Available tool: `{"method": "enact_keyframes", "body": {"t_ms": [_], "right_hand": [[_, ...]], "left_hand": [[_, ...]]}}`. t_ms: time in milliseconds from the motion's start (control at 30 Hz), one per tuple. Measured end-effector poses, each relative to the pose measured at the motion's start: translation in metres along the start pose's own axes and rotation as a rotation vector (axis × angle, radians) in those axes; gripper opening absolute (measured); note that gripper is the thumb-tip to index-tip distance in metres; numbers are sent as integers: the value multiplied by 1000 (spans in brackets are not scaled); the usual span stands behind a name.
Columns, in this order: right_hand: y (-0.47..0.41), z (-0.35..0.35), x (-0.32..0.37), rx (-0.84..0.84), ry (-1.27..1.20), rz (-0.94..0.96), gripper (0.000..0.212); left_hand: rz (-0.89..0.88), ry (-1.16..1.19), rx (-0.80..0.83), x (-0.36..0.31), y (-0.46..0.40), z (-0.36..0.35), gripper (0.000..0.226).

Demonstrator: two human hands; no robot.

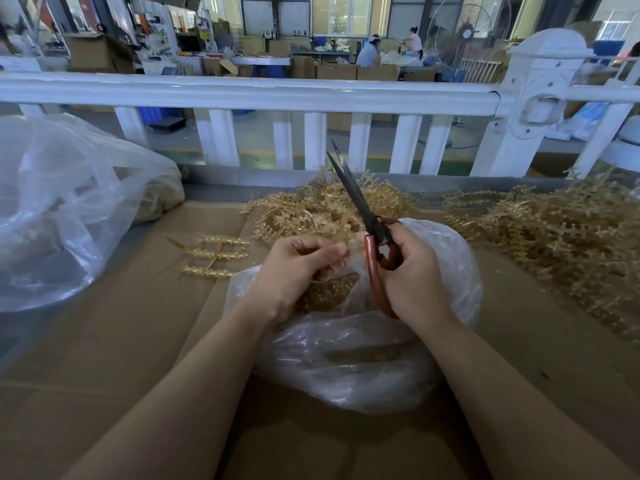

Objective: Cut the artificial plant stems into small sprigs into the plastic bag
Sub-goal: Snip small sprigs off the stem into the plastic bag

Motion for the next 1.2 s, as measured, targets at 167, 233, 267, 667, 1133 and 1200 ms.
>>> {"method": "enact_keyframes", "body": {"t_ms": [167, 233, 267, 667, 1133, 1200], "right_hand": [[-1, 4, 0, -34, -12, -3, 24], [0, 5, -1, -56, -45, -19, 27], [0, 6, -2, -71, -64, -25, 26], [-1, 10, -32, -67, 97, -202, 32], [3, -2, -19, 37, 232, -109, 51], [3, -4, -20, 64, 275, -87, 57]], "left_hand": [[24, -78, 118, 1, 3, -8, 16], [-47, -107, 127, -5, 4, -10, 17], [-92, -90, 108, -9, 3, -9, 20], [-73, 614, -133, -6, -8, 20, 19], [-192, 664, -199, -21, -5, 26, 25], [-185, 656, -230, -18, -4, 26, 25]]}}
Point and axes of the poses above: each hand's wrist, its own y-axis away from the middle knuckle, its own z-axis out of the back of the hand, x = y × z, the point moved 9 cm from there along -y, towards the middle knuckle, and after that the axes turned 1 degree about -z, right-handed, at the moved point
